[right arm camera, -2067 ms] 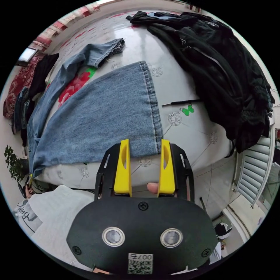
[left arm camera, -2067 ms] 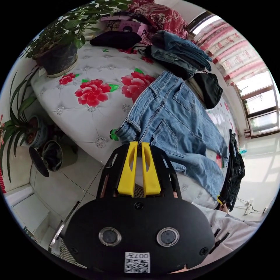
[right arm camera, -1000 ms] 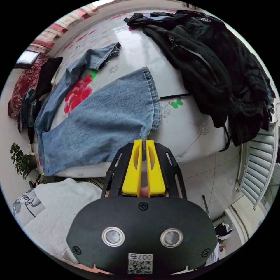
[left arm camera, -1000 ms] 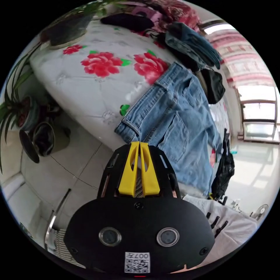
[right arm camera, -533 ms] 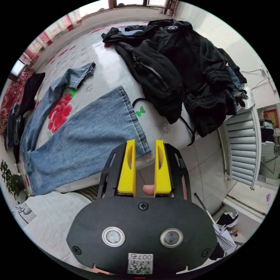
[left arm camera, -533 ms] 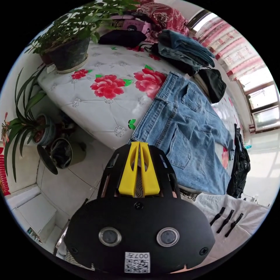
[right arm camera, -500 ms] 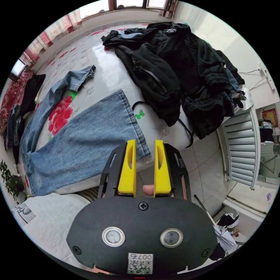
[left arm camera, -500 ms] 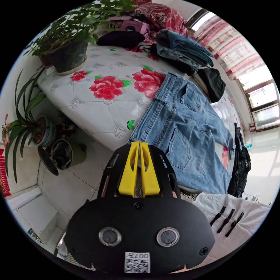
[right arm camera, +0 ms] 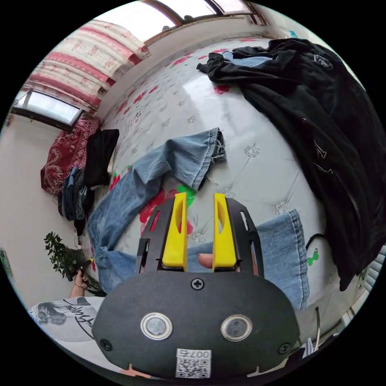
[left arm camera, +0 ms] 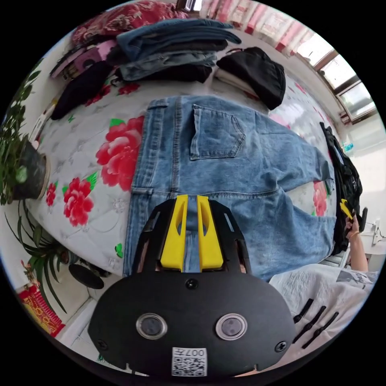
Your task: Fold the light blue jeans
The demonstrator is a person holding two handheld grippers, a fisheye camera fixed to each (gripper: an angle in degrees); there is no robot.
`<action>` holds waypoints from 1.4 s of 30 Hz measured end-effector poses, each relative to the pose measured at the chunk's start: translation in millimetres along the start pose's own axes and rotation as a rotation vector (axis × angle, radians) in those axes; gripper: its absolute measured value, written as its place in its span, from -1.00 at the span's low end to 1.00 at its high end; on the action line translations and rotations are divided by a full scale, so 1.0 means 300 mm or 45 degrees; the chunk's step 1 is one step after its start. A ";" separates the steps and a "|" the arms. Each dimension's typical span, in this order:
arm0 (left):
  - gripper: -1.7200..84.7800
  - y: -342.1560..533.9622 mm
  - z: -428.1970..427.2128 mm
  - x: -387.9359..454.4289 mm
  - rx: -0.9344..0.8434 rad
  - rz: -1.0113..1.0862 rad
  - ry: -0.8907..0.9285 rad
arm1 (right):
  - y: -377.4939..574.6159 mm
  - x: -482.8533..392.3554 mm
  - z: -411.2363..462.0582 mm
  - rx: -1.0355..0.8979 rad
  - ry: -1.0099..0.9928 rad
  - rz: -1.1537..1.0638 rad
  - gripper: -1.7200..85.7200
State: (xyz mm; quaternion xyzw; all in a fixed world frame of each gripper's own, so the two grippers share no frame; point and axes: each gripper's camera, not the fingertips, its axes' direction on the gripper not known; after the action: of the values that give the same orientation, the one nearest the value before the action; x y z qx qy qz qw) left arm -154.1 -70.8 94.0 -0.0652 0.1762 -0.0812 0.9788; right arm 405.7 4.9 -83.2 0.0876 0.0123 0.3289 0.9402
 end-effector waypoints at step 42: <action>-0.73 -0.694 0.047 0.080 -0.138 0.345 -0.288 | -0.490 -0.591 0.448 -0.400 0.547 -0.709 -0.80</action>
State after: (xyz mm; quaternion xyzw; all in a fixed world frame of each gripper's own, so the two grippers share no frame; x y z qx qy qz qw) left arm -155.2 -277.4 131.7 -0.1023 0.0761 0.0689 0.9894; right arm 368.3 -239.3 17.7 -0.1350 0.1817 0.0698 0.9715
